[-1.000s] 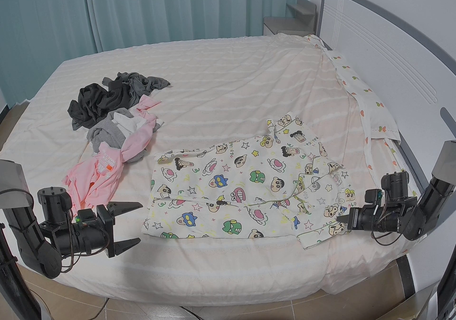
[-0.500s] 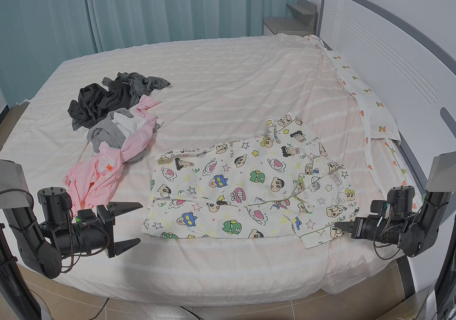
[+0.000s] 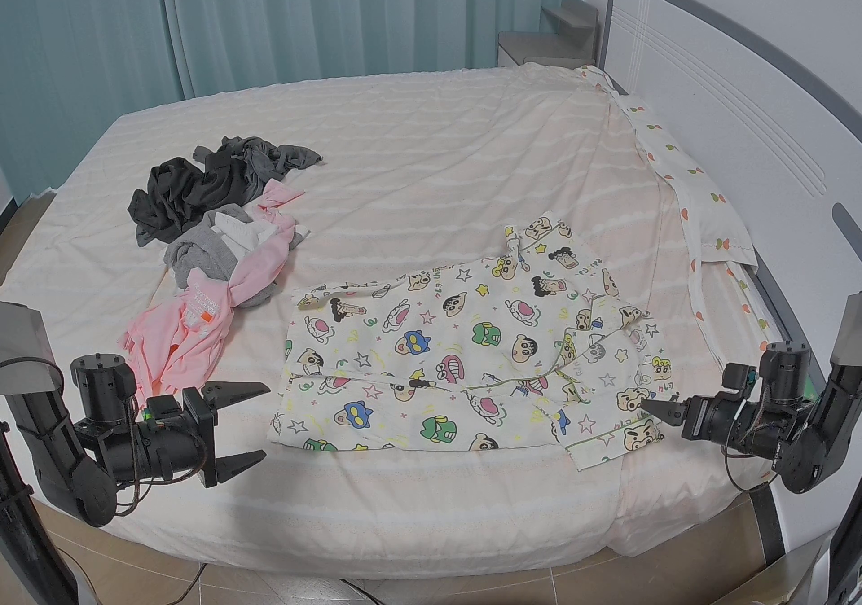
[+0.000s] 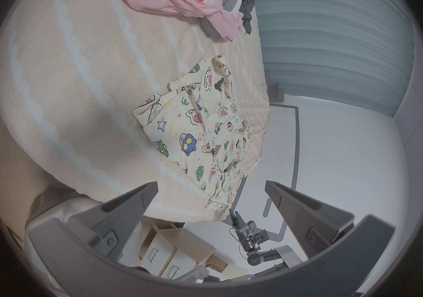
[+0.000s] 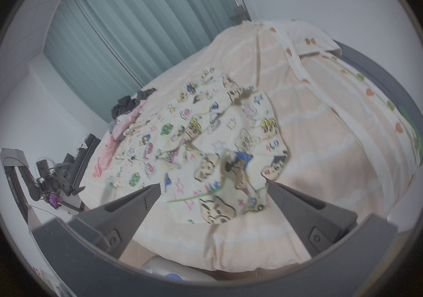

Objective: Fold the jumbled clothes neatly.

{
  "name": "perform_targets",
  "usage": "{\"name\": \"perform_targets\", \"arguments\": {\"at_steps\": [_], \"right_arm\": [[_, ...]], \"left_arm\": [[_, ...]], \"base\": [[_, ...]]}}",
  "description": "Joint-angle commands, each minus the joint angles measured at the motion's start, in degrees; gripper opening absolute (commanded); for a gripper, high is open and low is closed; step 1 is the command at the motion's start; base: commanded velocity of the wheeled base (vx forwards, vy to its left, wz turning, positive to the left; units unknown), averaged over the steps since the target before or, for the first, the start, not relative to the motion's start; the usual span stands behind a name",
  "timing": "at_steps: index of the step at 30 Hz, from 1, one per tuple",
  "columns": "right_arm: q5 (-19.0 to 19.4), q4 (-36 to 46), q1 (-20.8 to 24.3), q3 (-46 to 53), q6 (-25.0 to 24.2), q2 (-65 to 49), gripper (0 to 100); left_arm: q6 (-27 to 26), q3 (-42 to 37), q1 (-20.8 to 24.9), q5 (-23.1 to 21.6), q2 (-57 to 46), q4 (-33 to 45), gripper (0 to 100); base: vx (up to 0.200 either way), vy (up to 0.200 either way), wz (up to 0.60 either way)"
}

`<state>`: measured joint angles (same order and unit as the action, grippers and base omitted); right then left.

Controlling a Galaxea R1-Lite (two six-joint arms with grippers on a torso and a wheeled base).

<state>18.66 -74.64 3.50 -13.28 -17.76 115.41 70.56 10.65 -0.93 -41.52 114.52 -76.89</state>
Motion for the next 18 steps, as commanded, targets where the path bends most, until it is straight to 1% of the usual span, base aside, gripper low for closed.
{"name": "perform_targets", "arguments": {"at_steps": [1,3,6,7,8,10,12,13,15,17,18], "right_arm": [[-0.73,0.11,4.68,0.27,-2.80,-7.30,100],[-3.02,1.69,11.09,0.62,-2.72,-5.81,100],[-7.50,4.51,16.19,-1.49,-2.37,-2.82,100],[-9.79,5.82,18.12,-3.34,-1.84,-1.24,100],[-11.72,6.88,19.09,-4.83,-1.13,0.26,100],[-17.26,9.69,20.67,-8.96,1.68,3.42,100],[-17.26,9.69,20.67,-8.96,1.68,3.42,100],[-23.23,12.42,22.08,-13.36,8.45,6.94,100],[-24.55,13.47,22.96,-15.03,12.75,8.08,100],[-25.08,14.17,23.57,-15.82,15.30,8.52,100],[-25.96,15.05,24.10,-16.26,17.67,9.04,100]], "left_arm": [[0.02,-0.02,0.05,0.04,0.00,-0.02,100],[0.02,-0.02,0.05,0.04,0.00,-0.02,100],[0.02,-0.02,0.05,0.04,0.00,-0.02,100],[0.02,-0.02,0.05,0.04,0.00,-0.02,100],[0.02,-0.02,0.05,0.04,0.00,-0.02,100],[0.02,-0.02,0.05,0.04,0.00,-0.02,100],[0.02,-0.02,0.05,0.04,0.00,-0.02,100],[0.02,-0.02,0.05,0.04,0.00,-0.02,100],[-0.07,-0.02,0.05,0.04,0.09,-0.02,100],[-0.07,-0.02,0.05,0.04,0.00,-0.02,100],[-0.07,0.07,0.05,-0.05,0.09,-0.02,100]], "base": [[0.000,0.000,0.00],[0.000,0.000,0.00],[0.000,0.000,0.00],[0.000,0.000,0.00],[0.000,0.000,0.00],[0.000,0.000,0.00],[0.000,0.000,0.00],[0.000,0.000,0.00],[0.000,0.000,0.00],[0.000,0.000,0.00],[0.000,0.000,0.00]]}}
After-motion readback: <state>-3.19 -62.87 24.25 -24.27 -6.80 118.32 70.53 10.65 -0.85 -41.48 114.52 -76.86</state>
